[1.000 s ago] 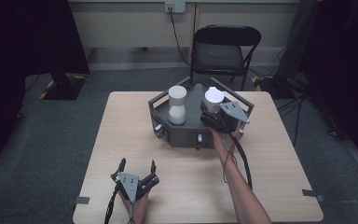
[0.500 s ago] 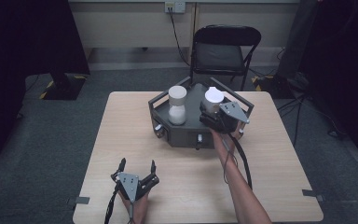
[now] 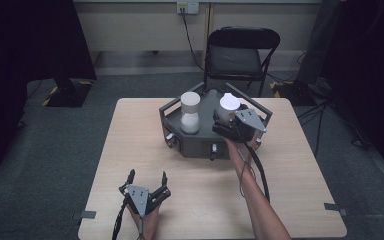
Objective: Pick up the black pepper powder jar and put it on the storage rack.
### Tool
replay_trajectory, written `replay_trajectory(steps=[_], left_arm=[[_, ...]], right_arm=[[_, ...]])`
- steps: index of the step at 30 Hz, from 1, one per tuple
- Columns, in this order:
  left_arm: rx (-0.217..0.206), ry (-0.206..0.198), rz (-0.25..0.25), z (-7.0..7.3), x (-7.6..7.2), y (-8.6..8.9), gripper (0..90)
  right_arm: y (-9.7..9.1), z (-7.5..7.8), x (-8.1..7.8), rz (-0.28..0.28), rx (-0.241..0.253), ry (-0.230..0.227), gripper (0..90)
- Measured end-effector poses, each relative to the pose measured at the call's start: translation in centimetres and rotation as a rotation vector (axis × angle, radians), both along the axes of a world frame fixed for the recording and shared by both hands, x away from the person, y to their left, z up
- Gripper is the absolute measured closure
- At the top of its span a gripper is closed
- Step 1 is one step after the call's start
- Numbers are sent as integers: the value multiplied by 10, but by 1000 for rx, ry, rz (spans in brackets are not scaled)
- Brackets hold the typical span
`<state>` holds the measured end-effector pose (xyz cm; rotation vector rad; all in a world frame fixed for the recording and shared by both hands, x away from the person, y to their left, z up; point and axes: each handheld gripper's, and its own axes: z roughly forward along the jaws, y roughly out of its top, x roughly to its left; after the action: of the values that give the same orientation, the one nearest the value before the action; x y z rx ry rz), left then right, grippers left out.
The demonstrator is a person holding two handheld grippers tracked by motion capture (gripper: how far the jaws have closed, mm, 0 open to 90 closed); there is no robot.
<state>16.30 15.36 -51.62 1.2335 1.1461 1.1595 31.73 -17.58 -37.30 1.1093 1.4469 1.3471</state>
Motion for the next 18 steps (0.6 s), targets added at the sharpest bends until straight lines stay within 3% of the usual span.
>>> replay_trajectory(steps=[18], left_arm=[[0,0,0,0,0,0,0]], right_arm=[[0,2,-11,1,-5,-21,0]])
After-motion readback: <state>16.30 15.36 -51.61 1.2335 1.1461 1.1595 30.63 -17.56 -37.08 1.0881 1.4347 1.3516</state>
